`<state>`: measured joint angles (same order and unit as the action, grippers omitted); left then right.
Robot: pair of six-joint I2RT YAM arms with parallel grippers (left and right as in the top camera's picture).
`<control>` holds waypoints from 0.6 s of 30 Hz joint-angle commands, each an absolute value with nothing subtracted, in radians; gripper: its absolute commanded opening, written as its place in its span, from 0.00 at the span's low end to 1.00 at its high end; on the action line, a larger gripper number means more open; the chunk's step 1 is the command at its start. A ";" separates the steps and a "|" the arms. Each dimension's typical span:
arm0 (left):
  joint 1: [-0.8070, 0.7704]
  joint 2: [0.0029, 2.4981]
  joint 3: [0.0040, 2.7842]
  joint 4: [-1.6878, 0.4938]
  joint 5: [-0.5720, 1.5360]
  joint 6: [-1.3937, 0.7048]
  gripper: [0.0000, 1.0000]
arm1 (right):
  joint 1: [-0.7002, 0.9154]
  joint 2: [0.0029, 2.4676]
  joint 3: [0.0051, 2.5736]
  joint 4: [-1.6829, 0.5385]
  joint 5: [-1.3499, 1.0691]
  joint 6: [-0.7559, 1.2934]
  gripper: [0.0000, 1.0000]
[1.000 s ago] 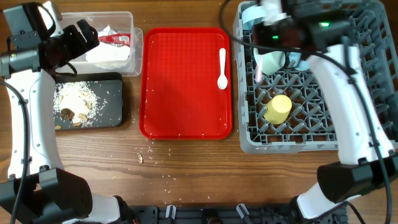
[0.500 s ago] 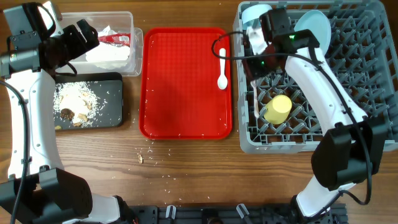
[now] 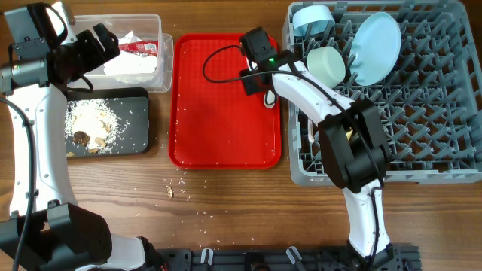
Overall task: Sort waste into correct bins and load items into the dishwasher rack
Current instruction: 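Grasp the white spoon with right gripper and drop it in rack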
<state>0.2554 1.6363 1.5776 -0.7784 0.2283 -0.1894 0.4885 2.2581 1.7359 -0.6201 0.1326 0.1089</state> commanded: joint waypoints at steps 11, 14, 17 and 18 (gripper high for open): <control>0.260 1.633 1.588 -0.776 0.218 -0.195 1.00 | 0.491 2.334 1.739 -0.728 0.022 0.071 0.07; 0.260 1.633 1.588 -0.776 0.218 -0.195 1.00 | 0.491 2.316 1.753 -0.767 -0.015 0.068 0.04; 0.260 1.633 1.588 -0.776 0.218 -0.195 1.00 | 0.490 2.227 1.826 -0.849 -0.051 0.017 0.04; 0.260 1.633 1.588 -0.776 0.218 -0.195 1.00 | 0.490 2.178 1.847 -0.873 -0.051 0.016 0.04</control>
